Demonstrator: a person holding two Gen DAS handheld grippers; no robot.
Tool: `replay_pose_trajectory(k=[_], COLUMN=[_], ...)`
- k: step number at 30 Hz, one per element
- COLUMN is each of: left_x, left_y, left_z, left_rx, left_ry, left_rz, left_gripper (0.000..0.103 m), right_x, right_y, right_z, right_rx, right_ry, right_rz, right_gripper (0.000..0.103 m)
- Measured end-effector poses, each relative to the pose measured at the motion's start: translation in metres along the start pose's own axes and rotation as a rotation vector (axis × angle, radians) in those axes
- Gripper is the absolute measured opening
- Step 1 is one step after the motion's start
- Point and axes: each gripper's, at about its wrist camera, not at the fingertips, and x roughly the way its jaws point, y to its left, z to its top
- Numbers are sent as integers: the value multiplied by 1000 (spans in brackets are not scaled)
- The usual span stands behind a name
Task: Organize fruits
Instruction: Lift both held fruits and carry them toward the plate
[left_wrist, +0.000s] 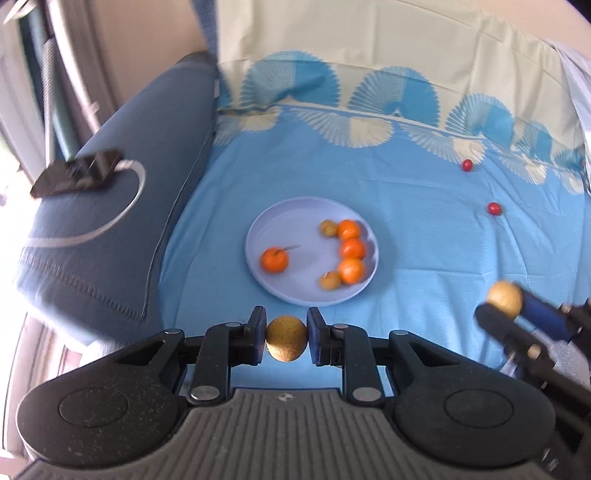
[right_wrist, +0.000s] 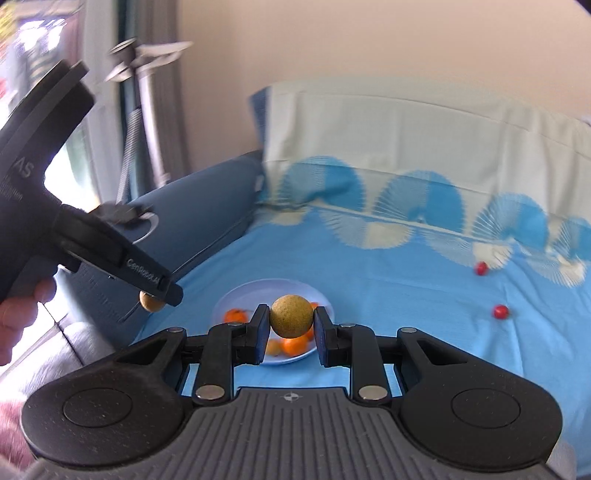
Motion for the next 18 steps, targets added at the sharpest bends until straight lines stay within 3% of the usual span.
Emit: replay_pose_trajectory(k=[7,18], left_x=[-5,1], left_y=[32,35], left_z=[-15,-15], left_rx=[-78,-84], left_ry=[2,1], left_rz=[2,-9], left_gripper=[26,26], right_x=[-7,2], right_y=[10,19], right_z=[7,4], right_rx=[-12,-39], right_ry=[6,34], right_rz=[-24,-20], right_gripper=[27,27])
